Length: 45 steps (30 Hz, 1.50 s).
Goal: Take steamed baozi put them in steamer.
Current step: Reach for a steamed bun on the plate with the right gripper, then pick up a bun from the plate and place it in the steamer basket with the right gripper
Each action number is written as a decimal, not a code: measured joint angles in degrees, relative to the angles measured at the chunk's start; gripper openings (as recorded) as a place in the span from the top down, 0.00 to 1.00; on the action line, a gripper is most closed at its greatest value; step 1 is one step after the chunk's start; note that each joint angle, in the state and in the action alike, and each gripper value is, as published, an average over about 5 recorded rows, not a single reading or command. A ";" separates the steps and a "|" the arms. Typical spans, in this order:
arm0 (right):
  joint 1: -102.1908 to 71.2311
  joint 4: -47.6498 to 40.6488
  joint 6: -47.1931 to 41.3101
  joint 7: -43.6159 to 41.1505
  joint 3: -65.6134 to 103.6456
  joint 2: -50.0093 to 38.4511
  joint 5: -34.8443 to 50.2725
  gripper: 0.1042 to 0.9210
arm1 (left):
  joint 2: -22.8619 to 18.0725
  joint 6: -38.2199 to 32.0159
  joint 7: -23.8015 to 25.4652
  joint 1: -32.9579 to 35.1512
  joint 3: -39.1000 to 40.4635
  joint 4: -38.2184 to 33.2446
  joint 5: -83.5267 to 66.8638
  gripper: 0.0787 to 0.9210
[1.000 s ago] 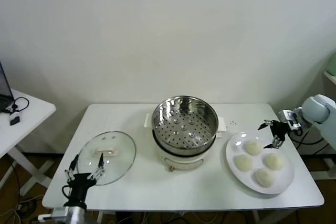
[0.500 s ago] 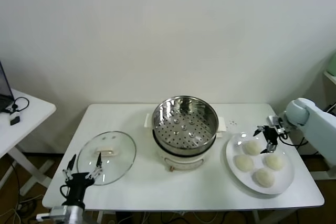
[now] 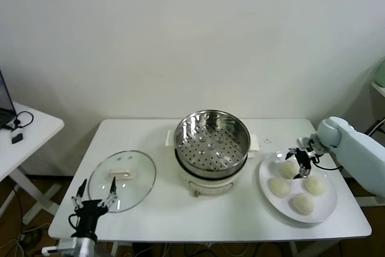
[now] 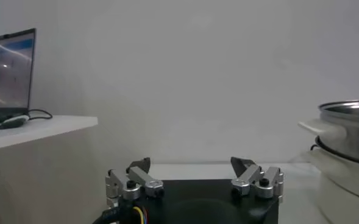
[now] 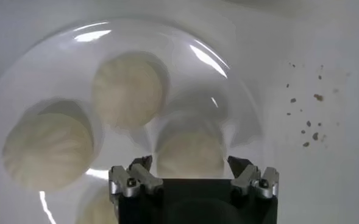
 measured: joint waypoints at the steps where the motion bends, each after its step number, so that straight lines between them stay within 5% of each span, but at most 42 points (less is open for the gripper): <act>1: -0.05 -0.10 0.00 -0.06 0.04 0.06 -0.12 0.12 | 0.00 -0.01 0.00 -0.01 -0.01 0.00 0.00 0.12; 13: -0.25 -0.50 0.00 -0.40 0.97 0.22 -0.64 0.25 | -0.06 -0.01 -0.03 -0.10 -0.07 0.16 0.02 0.12; 24: 1.84 1.78 0.39 -0.71 -0.28 -1.11 -0.02 0.27 | -0.07 -0.03 -0.07 0.16 -0.29 0.04 -0.03 0.12; 45: 34.68 24.67 11.54 -2.18 -22.39 -2.95 -1.94 0.27 | 0.63 -0.05 0.05 0.72 1.03 -0.53 1.10 0.12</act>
